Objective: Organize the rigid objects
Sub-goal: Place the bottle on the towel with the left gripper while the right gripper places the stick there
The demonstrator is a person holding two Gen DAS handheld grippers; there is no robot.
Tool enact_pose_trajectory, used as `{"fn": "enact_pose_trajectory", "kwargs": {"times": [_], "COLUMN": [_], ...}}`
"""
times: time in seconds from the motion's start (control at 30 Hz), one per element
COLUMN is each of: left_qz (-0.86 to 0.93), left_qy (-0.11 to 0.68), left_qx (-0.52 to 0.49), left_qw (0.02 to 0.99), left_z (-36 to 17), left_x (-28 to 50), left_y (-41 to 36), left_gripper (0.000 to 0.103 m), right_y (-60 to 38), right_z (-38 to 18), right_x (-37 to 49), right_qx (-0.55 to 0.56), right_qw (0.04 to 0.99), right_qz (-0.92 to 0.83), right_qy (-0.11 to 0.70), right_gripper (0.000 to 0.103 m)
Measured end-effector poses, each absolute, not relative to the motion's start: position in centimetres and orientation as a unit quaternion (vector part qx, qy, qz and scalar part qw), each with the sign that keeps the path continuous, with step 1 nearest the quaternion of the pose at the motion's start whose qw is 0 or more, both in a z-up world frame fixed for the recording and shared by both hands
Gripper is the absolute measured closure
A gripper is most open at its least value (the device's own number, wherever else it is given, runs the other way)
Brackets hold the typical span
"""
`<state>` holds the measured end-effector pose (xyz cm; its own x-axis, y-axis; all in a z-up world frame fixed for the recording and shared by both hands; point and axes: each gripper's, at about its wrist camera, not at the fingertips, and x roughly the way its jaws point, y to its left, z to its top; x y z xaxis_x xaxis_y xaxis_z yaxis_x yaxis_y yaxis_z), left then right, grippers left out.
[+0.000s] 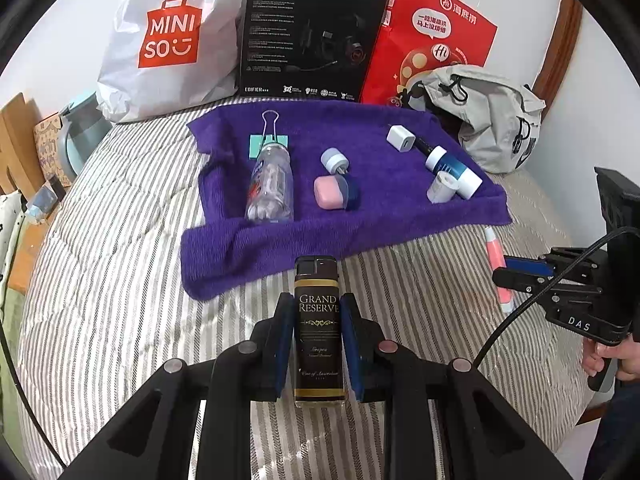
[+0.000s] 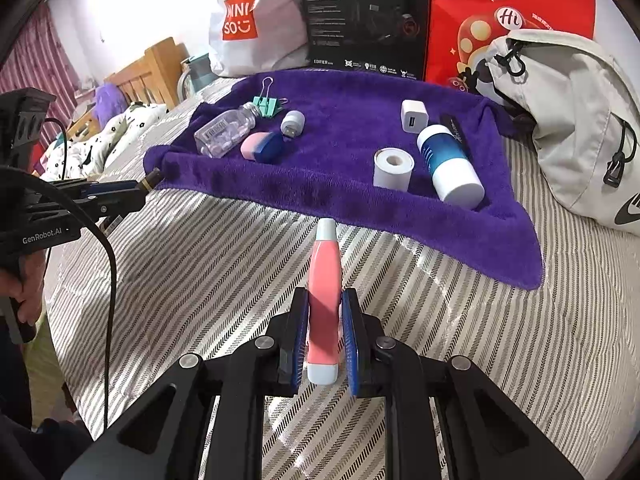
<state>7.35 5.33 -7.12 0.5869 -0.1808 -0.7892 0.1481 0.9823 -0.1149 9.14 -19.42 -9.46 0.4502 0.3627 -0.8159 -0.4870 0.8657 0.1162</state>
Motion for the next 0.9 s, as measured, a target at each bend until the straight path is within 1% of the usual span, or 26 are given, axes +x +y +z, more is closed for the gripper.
{"fn": "enact_pose_trajectory", "kwargs": {"times": [0.6,0.9], "left_qz": [-0.119,-0.113], "left_qy": [0.442,0.440], "left_qx": [-0.019,-0.024], "left_qw": [0.889,0.891], "left_z": [-5.4,-4.9], "left_x": [11.7,13.3], "left_y": [4.6,5.5], "left_gripper": [0.080,0.080], "right_y": [-18.8,-18.0], "right_z": [-7.0,-5.1], "right_x": [12.2,17.0], "right_qx": [-0.023,-0.008], "right_qw": [0.847,0.853], "right_qz": [0.280,0.288], "right_qy": [0.451,0.436], "right_gripper": [0.086,0.086]}}
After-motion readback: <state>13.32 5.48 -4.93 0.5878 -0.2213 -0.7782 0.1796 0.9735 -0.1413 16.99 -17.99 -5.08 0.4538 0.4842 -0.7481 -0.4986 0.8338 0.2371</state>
